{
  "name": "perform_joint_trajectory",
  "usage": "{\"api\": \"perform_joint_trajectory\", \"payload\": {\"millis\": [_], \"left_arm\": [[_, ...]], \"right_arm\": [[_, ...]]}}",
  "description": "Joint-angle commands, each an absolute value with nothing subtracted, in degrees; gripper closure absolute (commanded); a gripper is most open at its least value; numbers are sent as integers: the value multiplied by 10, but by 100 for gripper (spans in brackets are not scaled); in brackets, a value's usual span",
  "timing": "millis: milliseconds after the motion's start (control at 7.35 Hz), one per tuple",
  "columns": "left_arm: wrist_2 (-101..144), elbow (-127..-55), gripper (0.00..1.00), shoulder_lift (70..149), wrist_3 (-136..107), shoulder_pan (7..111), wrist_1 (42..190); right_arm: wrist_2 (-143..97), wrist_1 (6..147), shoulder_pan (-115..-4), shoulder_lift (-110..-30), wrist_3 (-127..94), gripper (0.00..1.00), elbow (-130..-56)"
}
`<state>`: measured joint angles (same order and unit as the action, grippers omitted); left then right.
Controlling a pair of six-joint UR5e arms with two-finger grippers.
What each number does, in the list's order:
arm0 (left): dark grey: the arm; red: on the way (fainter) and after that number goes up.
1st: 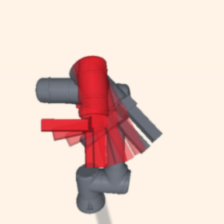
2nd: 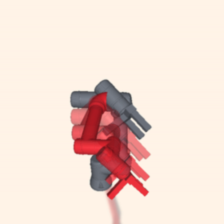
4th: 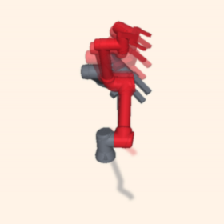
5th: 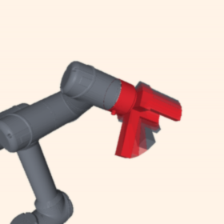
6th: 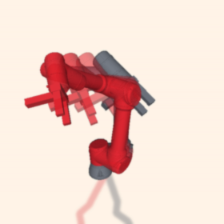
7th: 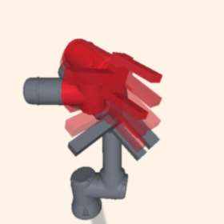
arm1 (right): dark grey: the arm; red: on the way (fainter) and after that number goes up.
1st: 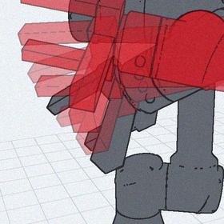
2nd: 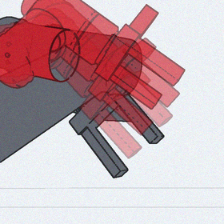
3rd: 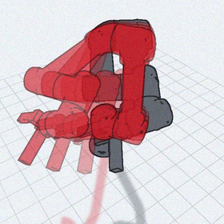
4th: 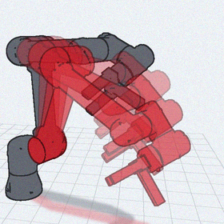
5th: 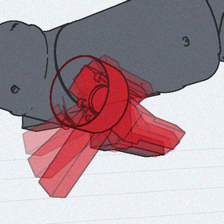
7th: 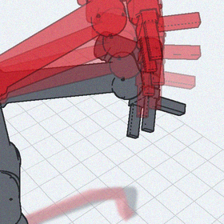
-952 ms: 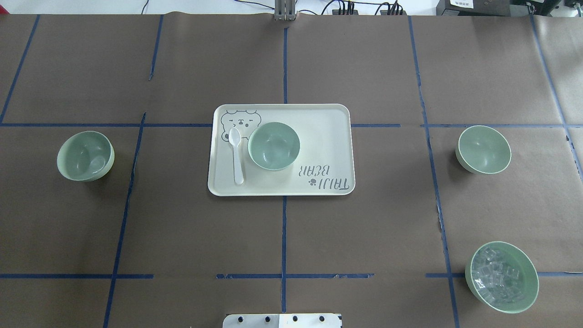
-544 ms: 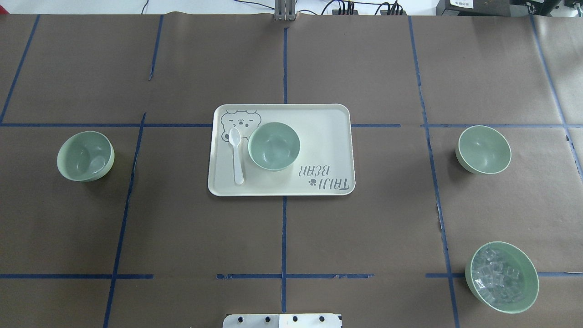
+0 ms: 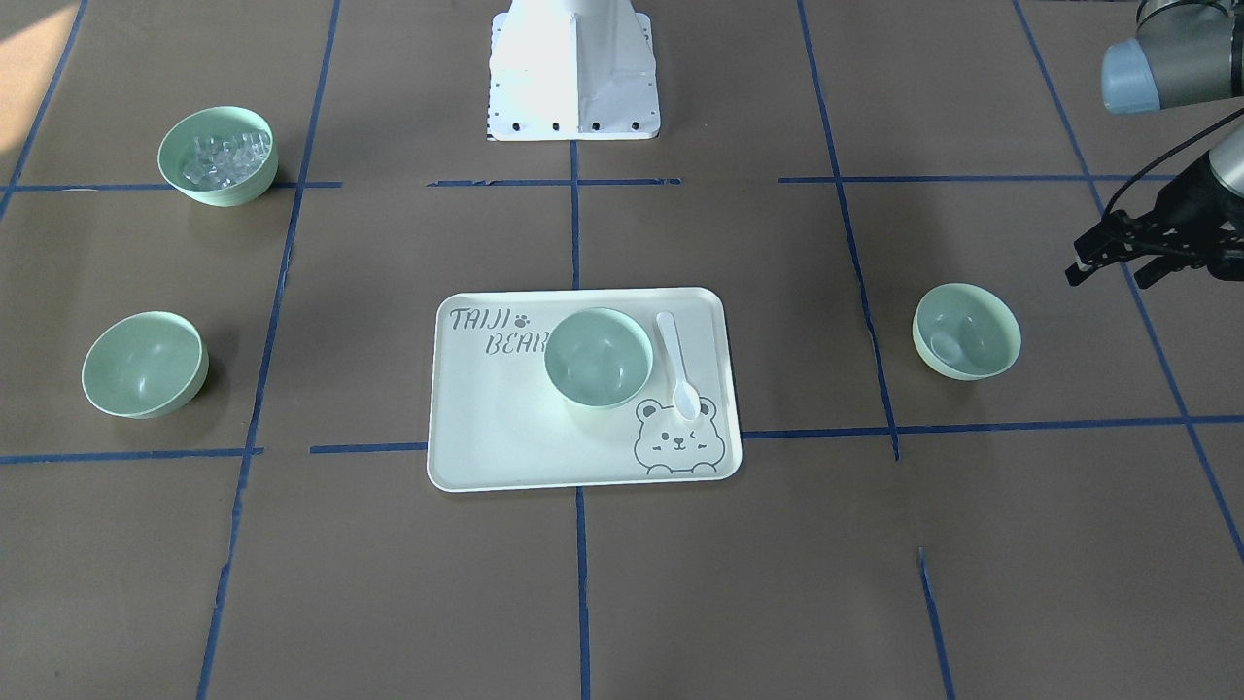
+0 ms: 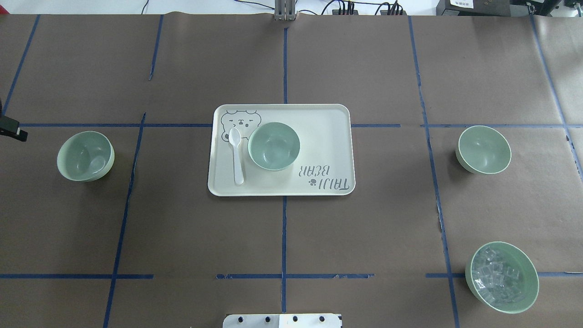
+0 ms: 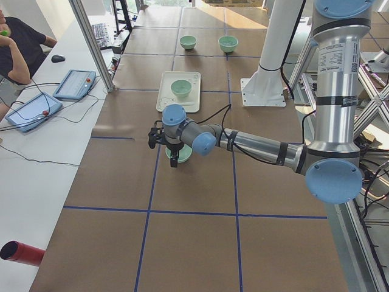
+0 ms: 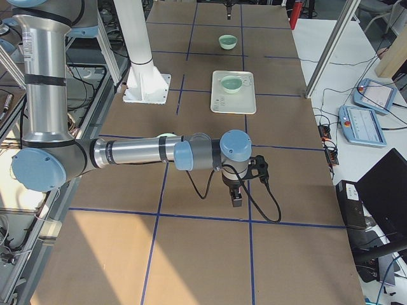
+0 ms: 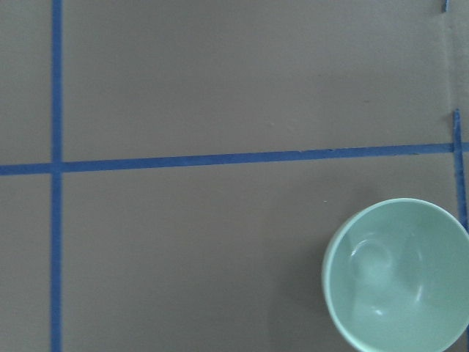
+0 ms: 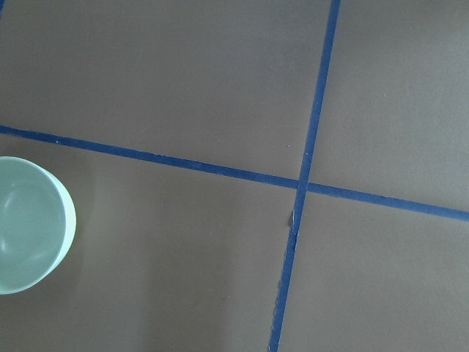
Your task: Stack green bowls together
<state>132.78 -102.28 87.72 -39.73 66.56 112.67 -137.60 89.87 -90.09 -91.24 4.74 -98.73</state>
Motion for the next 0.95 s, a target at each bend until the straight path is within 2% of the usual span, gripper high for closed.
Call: {"api": "perform_joint_trajectory", "payload": {"millis": [0, 408, 544, 816], "left_arm": [[1299, -985, 0, 878, -496, 622, 1213], [1224, -957, 0, 882, -592, 544, 1277], [1220, -955, 5, 887, -611, 532, 1279], [1198, -934, 26, 901, -634, 513, 1281]], "right_arm": [[-1381, 896, -894, -907, 38, 0, -992], [-1384, 894, -826, -906, -147, 0, -1042], [-1383, 861, -813, -906, -175, 0, -1042], [-1381, 814, -774, -905, -255, 0, -1040]]}}
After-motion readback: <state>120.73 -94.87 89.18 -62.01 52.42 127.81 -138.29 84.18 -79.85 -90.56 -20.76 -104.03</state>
